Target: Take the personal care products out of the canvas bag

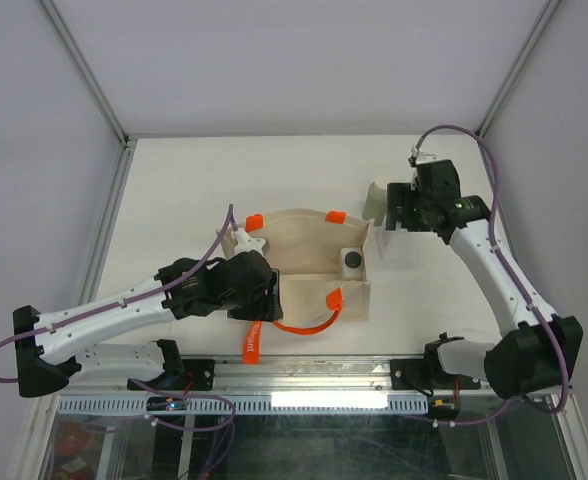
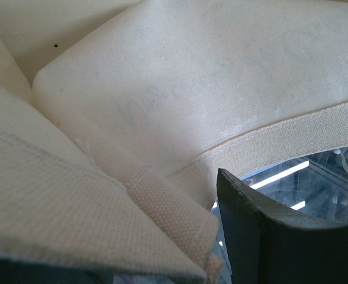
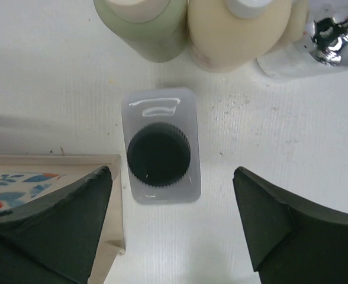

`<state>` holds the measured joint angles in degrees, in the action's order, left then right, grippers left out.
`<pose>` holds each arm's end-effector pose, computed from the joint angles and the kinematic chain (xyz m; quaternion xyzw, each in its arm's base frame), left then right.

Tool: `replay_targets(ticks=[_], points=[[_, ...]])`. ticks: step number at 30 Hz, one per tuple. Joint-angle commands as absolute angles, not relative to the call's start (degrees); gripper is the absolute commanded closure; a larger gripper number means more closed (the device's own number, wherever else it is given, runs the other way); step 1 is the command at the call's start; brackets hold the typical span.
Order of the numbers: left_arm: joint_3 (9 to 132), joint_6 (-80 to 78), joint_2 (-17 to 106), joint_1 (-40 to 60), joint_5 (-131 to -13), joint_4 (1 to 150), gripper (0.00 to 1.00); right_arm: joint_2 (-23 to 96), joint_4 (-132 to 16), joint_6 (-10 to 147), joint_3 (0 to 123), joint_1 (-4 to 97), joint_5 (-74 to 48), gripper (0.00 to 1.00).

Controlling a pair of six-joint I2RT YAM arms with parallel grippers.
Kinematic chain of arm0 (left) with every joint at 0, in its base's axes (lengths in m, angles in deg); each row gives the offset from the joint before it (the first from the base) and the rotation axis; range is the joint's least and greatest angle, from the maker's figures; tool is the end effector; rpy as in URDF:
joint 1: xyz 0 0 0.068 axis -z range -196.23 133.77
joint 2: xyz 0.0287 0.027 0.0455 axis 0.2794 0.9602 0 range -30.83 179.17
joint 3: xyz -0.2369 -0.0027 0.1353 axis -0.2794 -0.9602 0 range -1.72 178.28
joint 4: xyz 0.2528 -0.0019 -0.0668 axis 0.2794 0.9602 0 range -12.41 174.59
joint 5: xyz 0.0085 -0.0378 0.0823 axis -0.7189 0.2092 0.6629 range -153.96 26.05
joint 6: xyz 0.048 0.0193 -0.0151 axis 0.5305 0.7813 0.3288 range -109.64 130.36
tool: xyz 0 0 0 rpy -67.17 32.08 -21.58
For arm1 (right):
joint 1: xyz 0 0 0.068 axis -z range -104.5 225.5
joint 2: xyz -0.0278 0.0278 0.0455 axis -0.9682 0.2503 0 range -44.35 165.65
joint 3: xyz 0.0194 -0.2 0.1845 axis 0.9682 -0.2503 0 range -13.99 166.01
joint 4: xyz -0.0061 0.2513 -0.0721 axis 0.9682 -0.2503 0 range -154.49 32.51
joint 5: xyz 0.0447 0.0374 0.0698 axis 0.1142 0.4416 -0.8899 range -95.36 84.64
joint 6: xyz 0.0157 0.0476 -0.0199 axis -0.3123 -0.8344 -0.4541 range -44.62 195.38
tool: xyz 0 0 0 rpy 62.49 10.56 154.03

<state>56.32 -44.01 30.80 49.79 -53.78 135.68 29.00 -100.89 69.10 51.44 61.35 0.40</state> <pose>0.0849 -0.1753 0.2943 0.0764 0.9630 -0.1687 0.1956 0.2565 0.0610 0.3066 -0.0480 0.9413 0.0120 0.3340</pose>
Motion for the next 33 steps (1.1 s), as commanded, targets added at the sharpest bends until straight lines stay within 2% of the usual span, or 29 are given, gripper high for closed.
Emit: replay_targets(ticks=[1, 6, 11, 18, 24, 28, 33], points=[[58.47, -42.65, 30.35, 49.95, -54.33, 133.19, 0.41, 20.52, -108.42, 62.58, 53.66, 61.25, -0.87, 0.14], [59.00, -42.19, 30.89, 49.95, -54.20, 133.14, 0.41, 11.95, -114.95, 58.80, 52.13, 61.24, -6.75, 0.14], [59.15, -41.76, 31.32, 49.95, -54.94, 133.11, 0.41, 7.12, -118.60, 58.84, 56.76, 61.27, -15.31, 0.12], [59.36, -41.78, 30.70, 49.95, -54.71, 133.14, 0.41, 12.10, -119.14, 56.30, 68.53, 61.20, -30.30, 0.09], [59.80, -41.93, 30.72, 49.95, -54.44, 133.14, 0.41, 16.43, -110.93, 47.45, 68.85, 57.04, -46.49, 0.09], [59.30, -42.08, 30.08, 49.95, -54.08, 133.14, 0.41, 18.25, -108.39, 42.89, 69.50, 47.75, -39.25, 0.10], [59.07, -42.57, 29.80, 49.95, -53.90, 133.14, 0.41, 25.98, -118.26, 43.17, 75.50, 34.43, -21.71, 0.14]])
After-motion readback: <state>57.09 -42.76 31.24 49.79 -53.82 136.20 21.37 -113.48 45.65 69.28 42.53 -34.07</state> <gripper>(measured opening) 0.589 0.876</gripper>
